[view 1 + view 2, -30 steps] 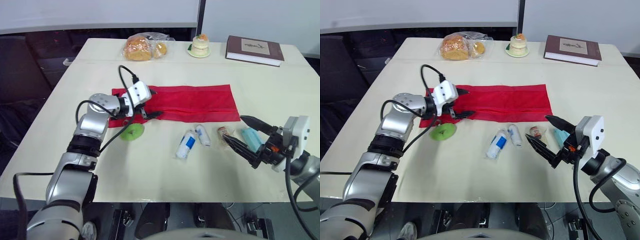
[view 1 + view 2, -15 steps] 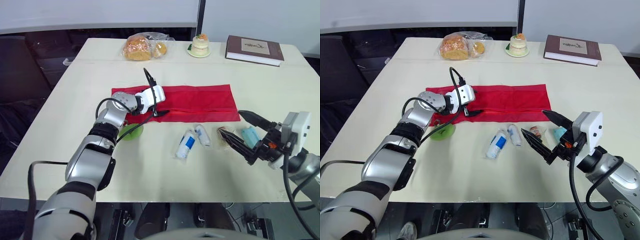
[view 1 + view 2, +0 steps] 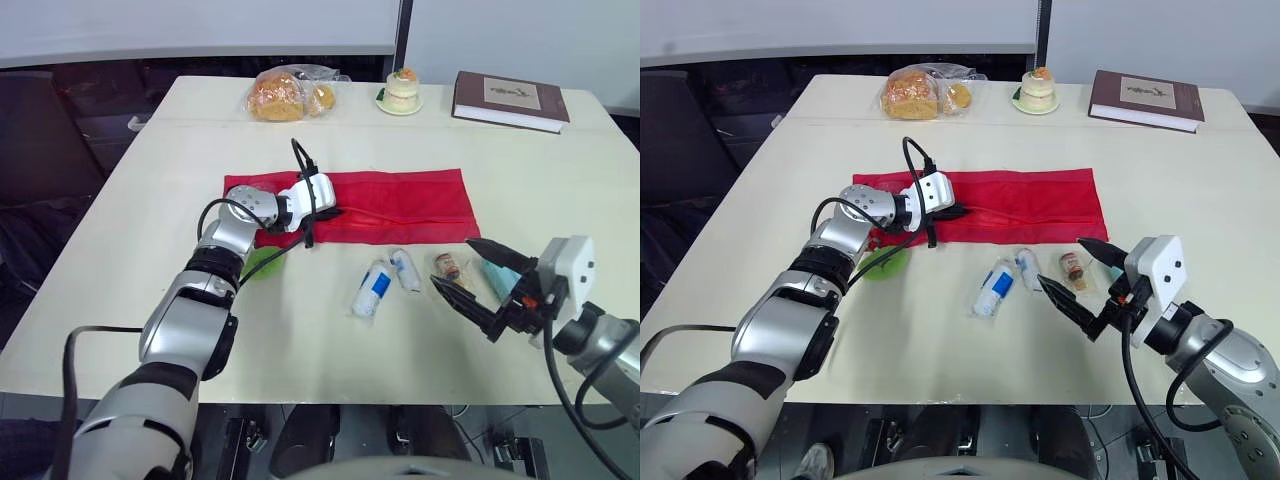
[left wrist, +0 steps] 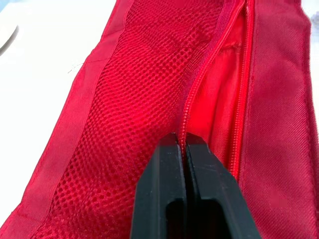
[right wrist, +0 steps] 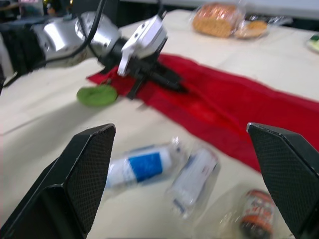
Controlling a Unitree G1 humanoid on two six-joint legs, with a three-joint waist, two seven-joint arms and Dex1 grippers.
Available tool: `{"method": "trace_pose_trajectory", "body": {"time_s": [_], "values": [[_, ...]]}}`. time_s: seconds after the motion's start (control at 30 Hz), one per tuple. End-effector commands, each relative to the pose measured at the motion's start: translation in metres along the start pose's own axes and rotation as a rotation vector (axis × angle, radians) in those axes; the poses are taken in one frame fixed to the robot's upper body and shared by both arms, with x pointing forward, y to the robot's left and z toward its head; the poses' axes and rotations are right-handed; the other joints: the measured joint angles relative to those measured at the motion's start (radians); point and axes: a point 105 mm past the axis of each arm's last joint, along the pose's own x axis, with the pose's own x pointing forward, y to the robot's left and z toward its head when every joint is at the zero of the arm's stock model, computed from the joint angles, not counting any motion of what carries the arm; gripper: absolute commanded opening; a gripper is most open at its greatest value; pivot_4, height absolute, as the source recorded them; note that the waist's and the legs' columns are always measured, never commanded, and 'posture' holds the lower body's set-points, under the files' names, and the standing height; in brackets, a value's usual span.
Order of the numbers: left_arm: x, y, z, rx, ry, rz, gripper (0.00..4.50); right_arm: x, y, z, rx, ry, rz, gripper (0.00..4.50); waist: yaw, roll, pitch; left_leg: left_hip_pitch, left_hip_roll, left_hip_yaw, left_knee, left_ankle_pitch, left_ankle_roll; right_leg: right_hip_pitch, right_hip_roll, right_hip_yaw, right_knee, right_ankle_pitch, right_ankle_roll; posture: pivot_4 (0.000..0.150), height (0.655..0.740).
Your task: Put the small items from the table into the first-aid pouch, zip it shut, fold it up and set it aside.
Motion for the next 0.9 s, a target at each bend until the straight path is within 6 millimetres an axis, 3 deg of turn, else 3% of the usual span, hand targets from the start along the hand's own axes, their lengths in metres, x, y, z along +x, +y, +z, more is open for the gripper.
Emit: {"method": "trace_pose_trajectory", "body": {"time_s": [0.03,0.13,0.3,0.47,0.73,0.9], "values": [[0.004,0.0,0.013,0.018,-0.048,-0.007,0.05,0.009,0.016,-0.001,-0.106,0.041,0.127,4.5,0.0,0.0,0.0,0.0,0.0,0.0,0.0,0.0,0.0,0.0,0.0,0.0,0.0,0.0,0.0,0.15,0.7289],[0.007,-0.004,0.011,0.04,-0.032,-0.024,0.05,0.017,0.019,-0.009,-0.17,0.09,0.229,4.5,-0.001,0.0,0.0,0.0,0.0,0.0,0.0,0.0,0.0,0.0,0.0,0.0,0.0,0.0,0.0,0.15,0.7289],[0.01,-0.005,0.014,0.042,-0.041,-0.028,0.05,0.044,0.005,-0.019,-0.324,0.144,0.354,4.5,-0.002,0.0,0.0,0.001,-0.001,0.001,0.0,0.0,0.0,0.0,0.0,0.0,0.0,0.0,0.0,0.15,0.7289],[0.01,-0.004,0.016,0.031,-0.052,-0.006,0.05,0.065,0.017,-0.023,-0.361,0.127,0.468,4.5,0.001,0.0,0.0,-0.001,-0.001,-0.001,0.0,0.0,0.0,0.0,0.0,-0.001,0.0,0.0,0.0,0.15,0.7289],[0.011,-0.012,0.01,0.005,-0.053,-0.004,0.05,0.087,0.03,-0.027,-0.332,0.122,0.461,4.5,0.0,-0.001,0.0,-0.001,-0.001,-0.001,0.0,0.0,0.0,0.0,-0.001,-0.001,0.001,0.0,0.0,0.15,0.7289],[0.011,-0.014,0.011,0.004,-0.052,-0.011,0.05,0.092,0.015,-0.026,-0.463,0.204,0.528,4.5,0.0,0.0,0.0,0.0,-0.001,-0.001,0.001,0.0,-0.001,0.0,0.0,-0.001,0.002,0.0,0.0,0.15,0.7289]]}}
